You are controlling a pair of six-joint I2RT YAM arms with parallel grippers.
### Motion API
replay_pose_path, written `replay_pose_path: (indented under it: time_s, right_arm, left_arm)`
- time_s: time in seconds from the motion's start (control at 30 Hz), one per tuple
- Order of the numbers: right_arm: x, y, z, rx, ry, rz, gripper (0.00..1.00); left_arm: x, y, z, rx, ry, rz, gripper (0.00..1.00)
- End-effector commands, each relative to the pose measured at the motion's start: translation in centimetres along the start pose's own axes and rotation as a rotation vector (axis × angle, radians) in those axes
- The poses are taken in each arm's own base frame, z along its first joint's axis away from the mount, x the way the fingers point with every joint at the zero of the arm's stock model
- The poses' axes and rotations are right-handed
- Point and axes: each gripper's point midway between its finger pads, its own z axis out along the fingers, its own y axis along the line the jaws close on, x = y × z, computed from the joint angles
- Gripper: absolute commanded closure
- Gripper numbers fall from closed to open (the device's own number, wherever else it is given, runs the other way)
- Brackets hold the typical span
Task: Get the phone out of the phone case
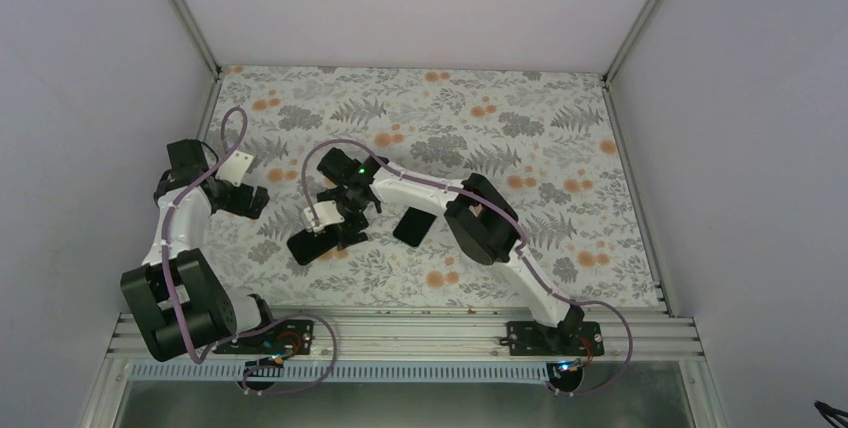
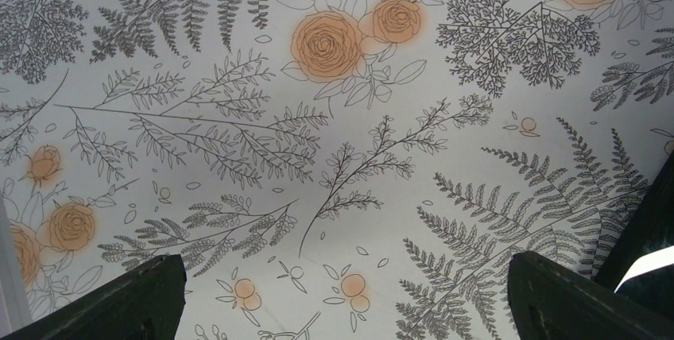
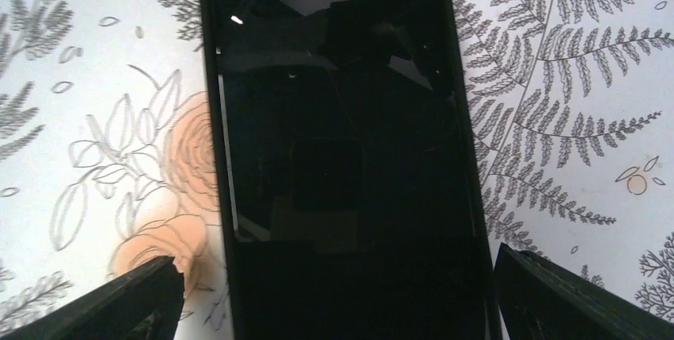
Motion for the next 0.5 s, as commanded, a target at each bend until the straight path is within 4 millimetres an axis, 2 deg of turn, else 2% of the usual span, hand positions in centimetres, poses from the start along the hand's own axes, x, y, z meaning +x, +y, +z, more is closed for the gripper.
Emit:
replay_pose_path:
  time_s: [0.0,0.17,0.47]
  right_arm:
    - [-0.6,-1.4,0.5,0.04,-0.011,-0.004,0.0]
    - [-0.8,-2.0,0.8,0.059,-0.023,-0.019,0.0]
    - [0.2,-1.1,2.0,0.003,0.0,-0.021,0.0]
  left_arm:
    - [-0.2,0.2,-0.1,-0.003,-0.038,-0.01,0.0]
    - [0.1,0.6,-0.4,-0.003,-0.048,-0.019,0.0]
    - [1.0,0.5,-0.2,0.028,-0.047,-0.025,0.0]
